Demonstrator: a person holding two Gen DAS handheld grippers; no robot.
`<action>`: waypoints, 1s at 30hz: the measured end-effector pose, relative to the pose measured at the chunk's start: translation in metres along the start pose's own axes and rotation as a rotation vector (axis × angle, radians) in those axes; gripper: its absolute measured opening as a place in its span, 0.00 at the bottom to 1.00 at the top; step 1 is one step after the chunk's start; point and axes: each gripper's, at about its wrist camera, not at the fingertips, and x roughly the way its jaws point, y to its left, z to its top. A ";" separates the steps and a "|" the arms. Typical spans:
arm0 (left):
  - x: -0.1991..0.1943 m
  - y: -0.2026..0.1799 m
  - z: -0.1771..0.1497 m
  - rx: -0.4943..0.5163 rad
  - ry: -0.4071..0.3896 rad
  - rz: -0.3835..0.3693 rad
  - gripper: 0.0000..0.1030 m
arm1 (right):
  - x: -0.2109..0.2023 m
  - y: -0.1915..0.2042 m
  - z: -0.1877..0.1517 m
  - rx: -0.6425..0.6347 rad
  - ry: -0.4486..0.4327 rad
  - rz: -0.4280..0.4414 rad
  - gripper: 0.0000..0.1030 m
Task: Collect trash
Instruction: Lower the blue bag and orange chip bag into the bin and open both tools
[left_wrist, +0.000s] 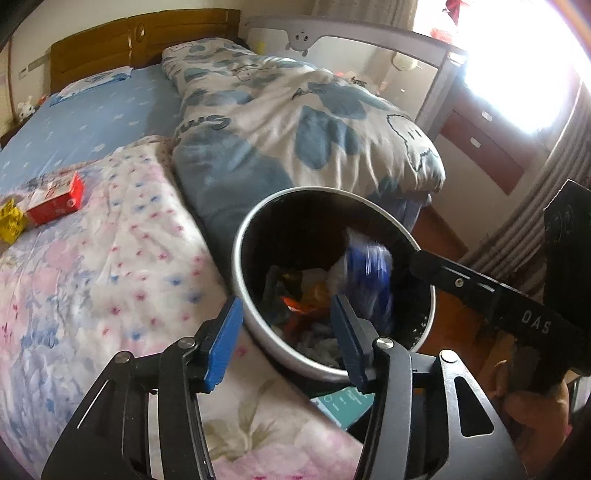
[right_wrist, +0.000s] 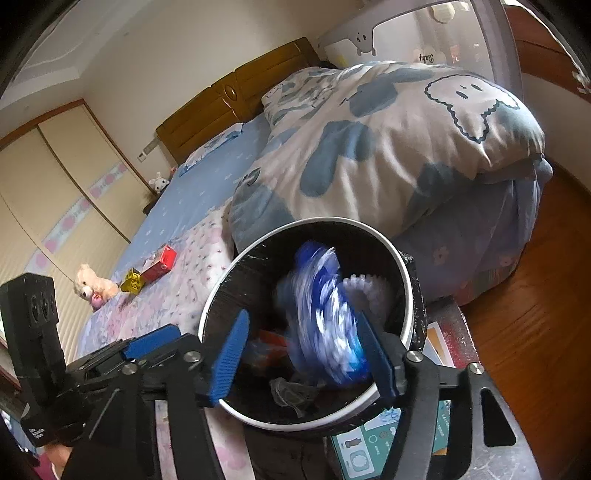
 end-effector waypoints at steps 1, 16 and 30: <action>-0.002 0.003 -0.002 -0.008 -0.002 0.000 0.50 | 0.000 0.001 0.000 -0.001 0.000 -0.001 0.66; -0.046 0.099 -0.044 -0.193 -0.027 0.117 0.56 | 0.015 0.065 -0.009 -0.062 0.002 0.063 0.85; -0.088 0.202 -0.070 -0.332 -0.056 0.263 0.58 | 0.069 0.164 -0.031 -0.222 0.074 0.181 0.85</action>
